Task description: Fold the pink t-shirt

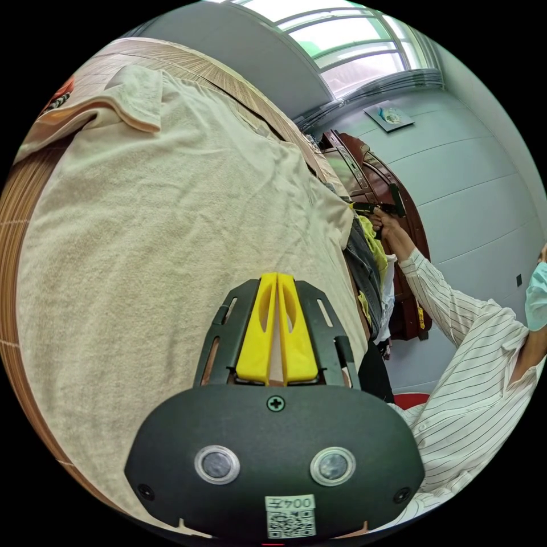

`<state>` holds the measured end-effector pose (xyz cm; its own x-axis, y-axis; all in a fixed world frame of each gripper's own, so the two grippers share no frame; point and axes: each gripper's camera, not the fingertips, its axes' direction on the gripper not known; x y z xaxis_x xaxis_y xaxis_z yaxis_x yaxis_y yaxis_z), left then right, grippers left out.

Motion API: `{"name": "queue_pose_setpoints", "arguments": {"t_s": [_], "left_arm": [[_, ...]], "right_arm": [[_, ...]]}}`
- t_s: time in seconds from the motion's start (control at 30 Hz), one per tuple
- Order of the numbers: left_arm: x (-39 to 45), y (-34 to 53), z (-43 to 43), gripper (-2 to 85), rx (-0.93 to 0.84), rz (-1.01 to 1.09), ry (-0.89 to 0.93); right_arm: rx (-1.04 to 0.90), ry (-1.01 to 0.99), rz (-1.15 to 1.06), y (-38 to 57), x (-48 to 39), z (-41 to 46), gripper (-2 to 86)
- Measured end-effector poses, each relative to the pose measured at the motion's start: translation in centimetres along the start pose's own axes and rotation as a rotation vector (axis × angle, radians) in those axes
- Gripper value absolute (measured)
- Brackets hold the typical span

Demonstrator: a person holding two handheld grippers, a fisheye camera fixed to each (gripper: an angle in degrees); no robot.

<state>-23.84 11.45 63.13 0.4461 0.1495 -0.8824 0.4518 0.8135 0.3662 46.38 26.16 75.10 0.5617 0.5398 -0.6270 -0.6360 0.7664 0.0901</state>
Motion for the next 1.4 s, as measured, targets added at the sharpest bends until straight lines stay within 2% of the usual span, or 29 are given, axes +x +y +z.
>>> {"name": "queue_pose_setpoints", "arguments": {"t_s": [0.13, 0.3, 0.37, 0.43, 0.53, 0.6, 0.7, 0.8, 0.83, 0.9, 0.97, 1.07, 1.13, 1.23, 1.27, 1.4], "left_arm": [[-0.2, -0.2, 0.4, 0.1, 0.000, -0.002, 0.001], [-0.3, -0.5, 1.1, 0.1, 0.001, -0.002, 0.001], [-0.2, -0.6, 1.4, 0.1, 0.001, -0.002, 0.001], [-0.2, -0.7, 1.8, 0.1, 0.002, -0.003, 0.001], [0.1, -0.8, 2.5, 0.1, 0.001, -0.002, -0.003], [0.3, -0.9, 2.9, 0.1, 0.000, -0.004, -0.004], [0.6, -1.1, 3.7, 0.1, 0.001, -0.008, -0.006], [1.1, -1.1, 4.6, 0.2, 0.003, -0.008, -0.006], [1.3, -1.1, 5.0, 0.2, 0.004, -0.009, -0.004], [1.7, -1.2, 5.6, 0.2, 0.004, -0.009, -0.002], [2.0, -1.2, 6.2, 0.2, 0.005, -0.017, 0.006], [4.0, -1.7, 6.8, 0.3, 0.006, -0.004, -0.008], [7.5, -4.2, 6.1, 0.4, 0.063, 0.084, -0.060], [11.3, -11.3, 6.6, 1.0, 0.113, 0.195, -0.214], [12.0, -13.1, 7.1, 1.2, 0.116, 0.214, -0.237], [16.2, -24.6, 14.6, 2.1, 0.025, 0.385, -0.471]], "right_arm": [[-0.042, 0.029, 0.011, -0.1, 0.3, 2.1, 7.5], [0.174, -0.155, 0.208, 5.9, 4.5, -2.5, 11.1], [0.266, -0.363, 0.201, 11.4, 5.1, -3.9, 8.6], [0.313, -0.459, 0.153, 15.2, 4.3, -3.6, 5.0], [0.286, -0.576, 0.043, 18.6, 1.6, -1.1, 0.6], [0.238, -0.569, 0.004, 18.9, 0.1, 0.7, 0.0], [0.073, -0.363, -0.024, 18.1, -1.5, 4.2, -0.3], [0.027, -0.325, 0.080, 18.8, 0.4, 4.3, -0.4], [0.071, -0.347, 0.098, 19.6, 0.9, 3.2, -0.3], [0.162, -0.474, 0.115, 21.2, 1.3, 1.6, 0.0], [0.239, -0.687, 0.082, 22.5, 0.3, 0.9, 1.9], [0.256, -0.955, 0.048, 22.6, -1.1, 2.9, 5.2], [0.236, -1.050, 0.041, 22.3, -1.3, 5.1, 6.0], [0.154, -1.066, 0.053, 22.9, -1.0, 9.3, 4.5], [0.194, -1.084, 0.081, 23.8, -0.2, 10.1, 3.9], [0.230, -1.171, 0.085, 25.3, 1.7, 11.4, 4.2]]}}
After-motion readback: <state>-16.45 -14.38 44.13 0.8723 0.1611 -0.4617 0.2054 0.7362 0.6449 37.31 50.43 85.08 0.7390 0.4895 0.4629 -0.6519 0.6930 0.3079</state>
